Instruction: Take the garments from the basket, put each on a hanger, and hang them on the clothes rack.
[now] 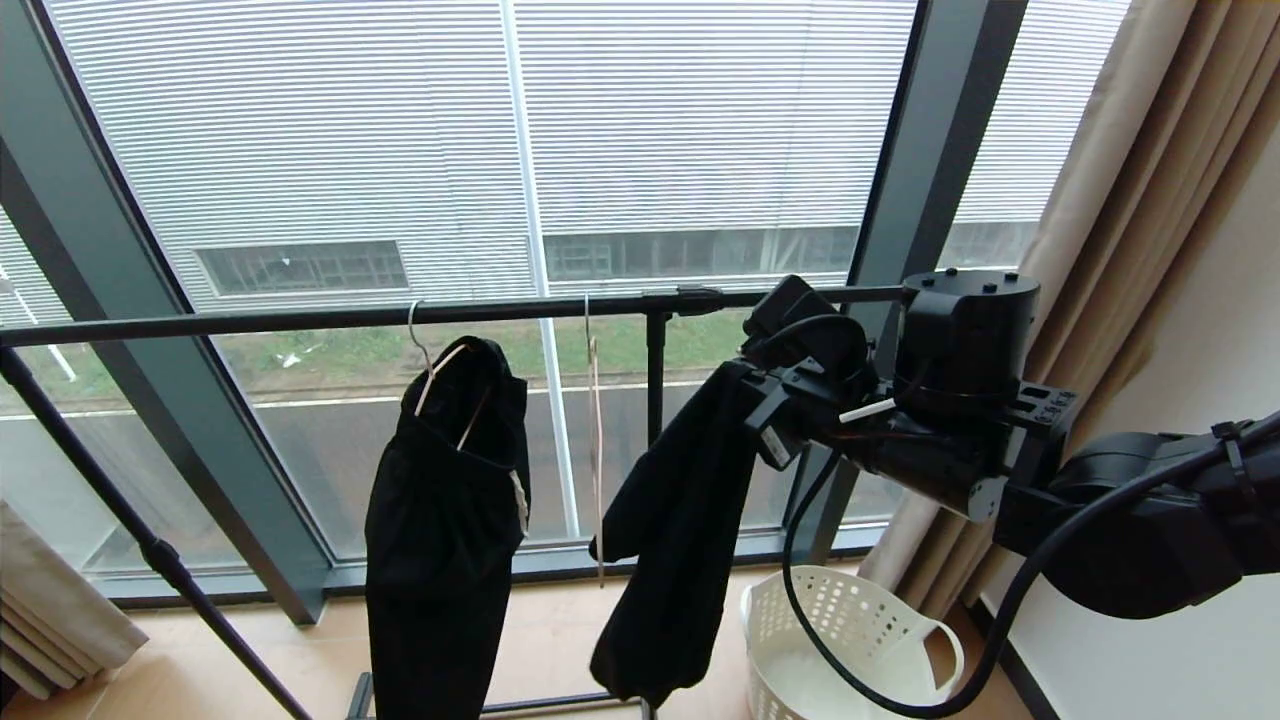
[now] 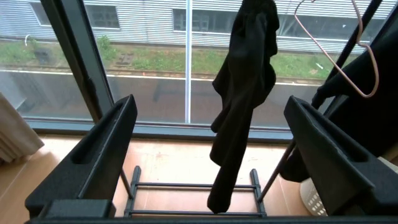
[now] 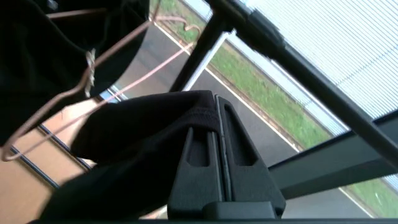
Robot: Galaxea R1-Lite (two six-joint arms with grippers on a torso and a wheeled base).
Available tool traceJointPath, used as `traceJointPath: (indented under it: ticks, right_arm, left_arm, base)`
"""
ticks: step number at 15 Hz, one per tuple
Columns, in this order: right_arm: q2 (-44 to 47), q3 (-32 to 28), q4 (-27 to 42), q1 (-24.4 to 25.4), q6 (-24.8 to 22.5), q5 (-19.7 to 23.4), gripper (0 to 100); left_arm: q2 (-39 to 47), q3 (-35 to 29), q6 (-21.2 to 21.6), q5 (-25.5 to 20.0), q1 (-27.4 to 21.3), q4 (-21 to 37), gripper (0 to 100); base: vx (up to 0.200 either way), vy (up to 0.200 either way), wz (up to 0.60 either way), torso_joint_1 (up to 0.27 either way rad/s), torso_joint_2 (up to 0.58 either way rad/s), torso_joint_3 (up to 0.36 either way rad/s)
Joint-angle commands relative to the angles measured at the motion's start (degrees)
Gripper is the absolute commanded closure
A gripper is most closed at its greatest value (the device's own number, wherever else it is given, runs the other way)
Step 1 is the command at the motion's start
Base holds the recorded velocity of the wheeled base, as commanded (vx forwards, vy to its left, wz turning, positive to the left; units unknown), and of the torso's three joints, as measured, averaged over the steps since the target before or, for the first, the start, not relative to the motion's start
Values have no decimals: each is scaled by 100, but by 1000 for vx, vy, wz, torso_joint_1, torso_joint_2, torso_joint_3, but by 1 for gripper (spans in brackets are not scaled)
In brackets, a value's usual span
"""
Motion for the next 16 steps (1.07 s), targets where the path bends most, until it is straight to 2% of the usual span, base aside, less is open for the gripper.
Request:
traceJointPath:
  ticks: [1, 6, 10, 13, 14, 15, 16]
  right_arm:
    - [18, 2, 4, 3, -4, 0, 100]
    - [18, 2, 4, 3, -4, 0, 100]
    - [9, 45, -75, -84, -21, 0, 100]
    - [-211, 309, -286, -128, -39, -61, 100]
    - [-369, 441, -137, -120, -12, -211, 100]
    - [-580, 590, 101, -49, 23, -492, 100]
    - [-905, 705, 496, 126, 49, -826, 100]
  left_arm:
    - [-2, 0, -1, 4, 3, -1, 0]
    - [-2, 0, -1, 4, 3, -10, 0]
    - [-2, 9, 16, 12, 3, -10, 0]
    - [6, -8, 69, -84, 3, 8, 0]
    - [24, -17, 87, -243, -6, 34, 0]
    - [77, -26, 87, -199, 64, 52, 0]
    - [525, -61, 104, -251, 73, 113, 0]
  base:
    - [-200, 0, 0, 12, 12, -2]
    - [-200, 0, 0, -8, 1, 2]
    - [0, 0, 0, 0, 0, 0]
    - [0, 0, 0, 0, 0, 0]
    - [0, 0, 0, 0, 0, 0]
    - [0, 0, 0, 0, 0, 0]
    - [0, 0, 0, 0, 0, 0]
